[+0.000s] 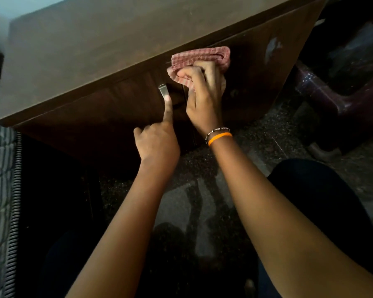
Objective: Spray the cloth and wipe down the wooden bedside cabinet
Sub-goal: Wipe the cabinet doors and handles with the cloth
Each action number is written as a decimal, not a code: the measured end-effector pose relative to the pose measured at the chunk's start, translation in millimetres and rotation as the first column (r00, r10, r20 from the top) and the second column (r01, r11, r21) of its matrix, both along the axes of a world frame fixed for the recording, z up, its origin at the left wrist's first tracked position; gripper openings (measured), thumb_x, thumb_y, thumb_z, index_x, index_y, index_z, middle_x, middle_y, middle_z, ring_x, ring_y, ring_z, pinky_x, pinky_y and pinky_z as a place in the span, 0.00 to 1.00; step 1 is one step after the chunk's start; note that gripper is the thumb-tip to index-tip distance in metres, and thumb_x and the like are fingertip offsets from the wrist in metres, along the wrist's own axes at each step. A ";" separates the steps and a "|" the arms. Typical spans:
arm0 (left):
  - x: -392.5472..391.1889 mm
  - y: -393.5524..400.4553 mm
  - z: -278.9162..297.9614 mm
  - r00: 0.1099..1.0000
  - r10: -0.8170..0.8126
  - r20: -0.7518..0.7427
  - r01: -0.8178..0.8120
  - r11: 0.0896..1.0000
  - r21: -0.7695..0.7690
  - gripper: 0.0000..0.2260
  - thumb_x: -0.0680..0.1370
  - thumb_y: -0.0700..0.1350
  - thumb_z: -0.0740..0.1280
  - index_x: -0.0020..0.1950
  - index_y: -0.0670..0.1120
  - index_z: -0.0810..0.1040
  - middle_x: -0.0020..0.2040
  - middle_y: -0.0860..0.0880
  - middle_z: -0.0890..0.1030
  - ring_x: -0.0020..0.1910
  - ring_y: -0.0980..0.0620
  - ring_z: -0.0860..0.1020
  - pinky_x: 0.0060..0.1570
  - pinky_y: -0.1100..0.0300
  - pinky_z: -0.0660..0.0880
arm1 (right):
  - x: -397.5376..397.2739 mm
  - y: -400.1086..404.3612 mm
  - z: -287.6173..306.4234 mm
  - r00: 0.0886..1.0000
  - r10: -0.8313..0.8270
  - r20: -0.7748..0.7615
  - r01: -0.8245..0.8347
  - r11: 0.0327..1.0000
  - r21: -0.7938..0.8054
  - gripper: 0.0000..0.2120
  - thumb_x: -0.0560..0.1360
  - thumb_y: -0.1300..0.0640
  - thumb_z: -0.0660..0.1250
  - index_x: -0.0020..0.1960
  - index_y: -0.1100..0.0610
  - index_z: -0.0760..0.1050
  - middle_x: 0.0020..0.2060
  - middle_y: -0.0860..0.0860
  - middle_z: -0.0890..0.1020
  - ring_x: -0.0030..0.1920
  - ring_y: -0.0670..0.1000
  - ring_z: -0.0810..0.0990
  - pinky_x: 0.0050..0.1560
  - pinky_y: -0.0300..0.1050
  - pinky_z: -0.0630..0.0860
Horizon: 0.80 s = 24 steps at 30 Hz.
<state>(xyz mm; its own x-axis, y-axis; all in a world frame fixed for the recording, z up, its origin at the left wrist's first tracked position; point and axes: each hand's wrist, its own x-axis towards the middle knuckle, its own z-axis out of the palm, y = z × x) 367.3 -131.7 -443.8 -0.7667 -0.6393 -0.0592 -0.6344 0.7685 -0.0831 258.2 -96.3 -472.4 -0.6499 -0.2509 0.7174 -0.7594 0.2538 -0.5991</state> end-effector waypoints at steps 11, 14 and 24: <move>-13.6 -3.7 11.2 0.989 0.029 0.143 -0.033 0.999 0.027 0.37 0.78 0.45 0.62 0.76 0.55 0.39 0.56 0.42 0.80 0.55 0.43 0.77 0.59 0.50 0.66 | -30.4 9.7 -10.3 0.920 0.044 0.391 0.108 0.927 -0.359 0.14 0.65 0.76 0.58 0.47 0.69 0.74 0.48 0.59 0.72 0.47 0.43 0.70 0.56 0.28 0.66; -19.9 5.8 18.3 0.990 0.051 0.130 -0.056 0.998 0.040 0.33 0.77 0.48 0.63 0.76 0.55 0.47 0.62 0.42 0.76 0.61 0.42 0.74 0.59 0.49 0.65 | -19.7 7.8 -7.4 0.974 0.168 0.150 -0.145 0.977 -0.153 0.14 0.66 0.74 0.60 0.49 0.65 0.77 0.48 0.61 0.74 0.51 0.54 0.73 0.54 0.46 0.72; -22.0 33.2 13.7 0.993 -0.118 0.017 0.119 0.981 -0.153 0.33 0.76 0.46 0.62 0.76 0.48 0.50 0.64 0.46 0.72 0.58 0.45 0.75 0.56 0.52 0.64 | -24.2 41.1 -28.2 0.990 0.139 -0.037 -0.119 0.934 0.338 0.22 0.77 0.58 0.56 0.71 0.50 0.65 0.71 0.49 0.68 0.68 0.52 0.62 0.71 0.62 0.46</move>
